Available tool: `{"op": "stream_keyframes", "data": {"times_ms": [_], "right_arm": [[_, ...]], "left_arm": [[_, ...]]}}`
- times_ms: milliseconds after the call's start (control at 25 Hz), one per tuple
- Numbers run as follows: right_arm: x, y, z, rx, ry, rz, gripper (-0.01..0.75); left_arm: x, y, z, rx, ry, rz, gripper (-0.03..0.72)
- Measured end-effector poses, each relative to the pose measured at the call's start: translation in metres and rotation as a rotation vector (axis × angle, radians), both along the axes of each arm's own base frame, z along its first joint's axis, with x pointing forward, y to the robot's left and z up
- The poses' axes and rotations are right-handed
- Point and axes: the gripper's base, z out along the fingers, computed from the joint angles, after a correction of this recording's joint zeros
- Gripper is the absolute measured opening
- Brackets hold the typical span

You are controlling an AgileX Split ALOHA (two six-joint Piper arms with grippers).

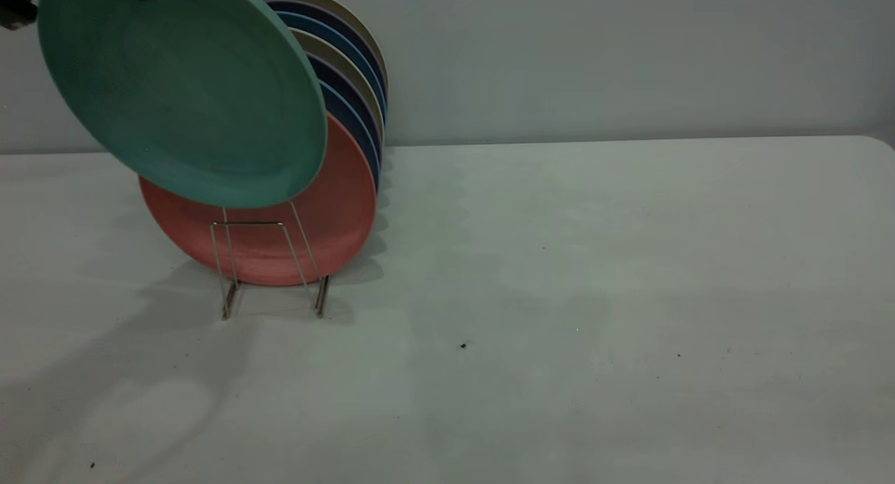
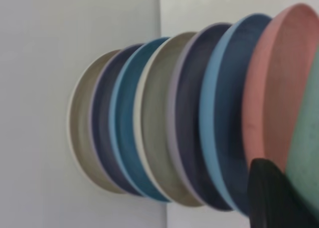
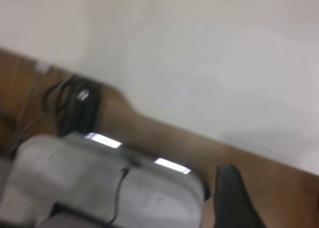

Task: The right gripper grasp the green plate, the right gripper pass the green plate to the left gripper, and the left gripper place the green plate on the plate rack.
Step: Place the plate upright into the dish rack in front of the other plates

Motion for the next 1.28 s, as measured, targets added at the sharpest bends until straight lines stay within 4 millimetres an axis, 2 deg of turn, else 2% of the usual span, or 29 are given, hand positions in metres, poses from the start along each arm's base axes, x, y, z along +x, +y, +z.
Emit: {"op": "stream_keyframes", "data": {"times_ms": [200,360,1080,1280], "right_arm": [[-0.025,-0.004,0.007,-0.045,-0.135,-0.058,0.425],[-0.035,-0.007,0.008,-0.084,-0.191,-0.075,0.425],[-0.039,-0.01,0.008,-0.112,-0.212,-0.09,0.425],[-0.039,-0.01,0.008,-0.112,-0.213,-0.09,0.425]], "left_arm": [[0.001,0.0,0.0,-0.003,-0.01,0.009,0.073],[0.002,0.0,-0.001,-0.003,-0.006,0.009,0.073],[0.016,0.0,-0.034,0.002,0.066,0.026,0.073],[0.021,0.0,-0.049,-0.004,0.107,0.041,0.075]]}}
